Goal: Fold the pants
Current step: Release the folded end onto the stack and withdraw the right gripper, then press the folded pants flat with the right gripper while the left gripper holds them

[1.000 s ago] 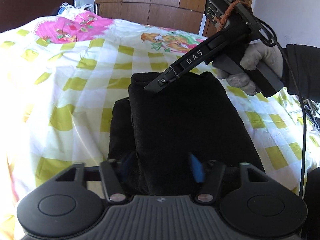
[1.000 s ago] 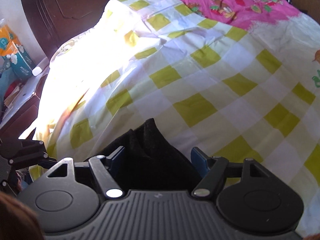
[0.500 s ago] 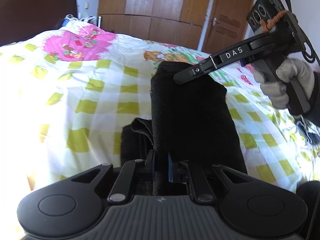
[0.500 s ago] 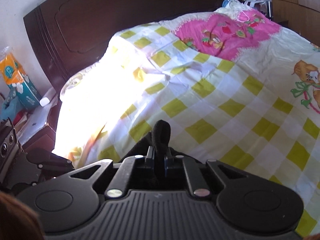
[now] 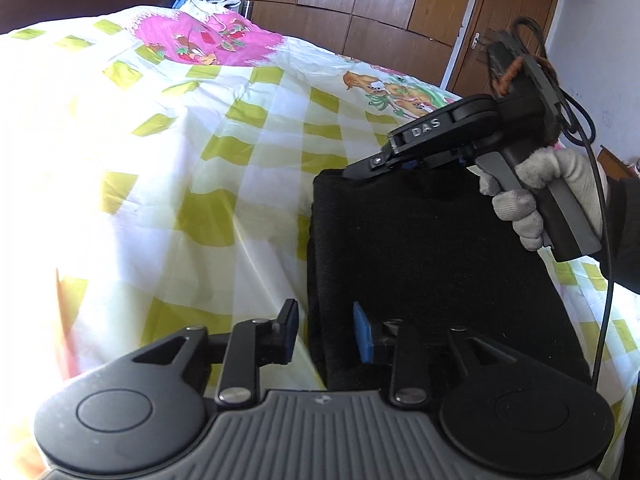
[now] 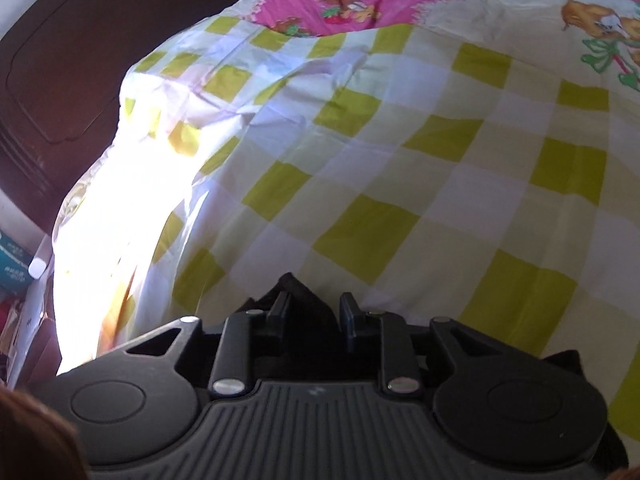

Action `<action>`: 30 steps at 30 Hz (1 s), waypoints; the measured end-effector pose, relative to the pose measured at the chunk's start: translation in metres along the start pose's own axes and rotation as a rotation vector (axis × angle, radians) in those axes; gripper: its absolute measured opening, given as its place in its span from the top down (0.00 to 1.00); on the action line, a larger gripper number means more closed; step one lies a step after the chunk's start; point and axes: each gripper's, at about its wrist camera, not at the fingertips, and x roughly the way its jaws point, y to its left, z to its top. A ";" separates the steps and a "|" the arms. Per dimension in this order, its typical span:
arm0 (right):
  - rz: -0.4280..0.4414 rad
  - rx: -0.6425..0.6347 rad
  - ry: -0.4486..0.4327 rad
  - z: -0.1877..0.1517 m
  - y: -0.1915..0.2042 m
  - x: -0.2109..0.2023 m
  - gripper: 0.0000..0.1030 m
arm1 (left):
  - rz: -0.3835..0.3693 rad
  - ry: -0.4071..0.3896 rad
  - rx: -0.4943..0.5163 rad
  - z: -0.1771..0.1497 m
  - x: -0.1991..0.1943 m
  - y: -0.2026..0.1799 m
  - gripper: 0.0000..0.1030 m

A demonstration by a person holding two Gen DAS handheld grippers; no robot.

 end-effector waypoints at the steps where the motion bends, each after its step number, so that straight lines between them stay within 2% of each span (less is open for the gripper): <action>1: -0.001 0.010 -0.020 -0.001 -0.002 -0.007 0.75 | 0.001 -0.001 -0.004 0.002 -0.004 0.001 0.55; 7: -0.042 -0.051 -0.198 0.001 0.019 -0.065 0.73 | 0.047 -0.053 0.070 0.017 -0.029 -0.012 0.55; 11: -0.054 -0.103 -0.270 -0.007 0.030 -0.110 0.71 | 0.029 -0.093 0.135 0.032 -0.031 -0.024 0.55; 14: -0.064 -0.124 -0.241 -0.028 0.032 -0.121 0.71 | 0.003 -0.100 0.190 0.041 -0.013 -0.036 0.55; 17: -0.089 -0.116 -0.172 -0.050 0.023 -0.104 0.71 | -0.035 -0.085 0.223 0.047 0.009 -0.046 0.55; 19: -0.112 -0.108 -0.148 -0.055 0.015 -0.088 0.76 | -0.023 -0.074 0.252 0.049 0.024 -0.050 0.55; 23: -0.177 -0.083 -0.111 -0.055 0.001 -0.058 0.78 | 0.002 -0.018 0.260 0.047 0.053 -0.045 0.55; 25: -0.206 -0.094 -0.104 -0.058 -0.001 -0.046 0.78 | 0.007 -0.006 0.271 0.045 0.059 -0.044 0.54; 30: -0.203 -0.045 -0.124 -0.059 -0.004 -0.046 0.78 | 0.013 -0.008 0.269 0.045 0.052 -0.047 0.54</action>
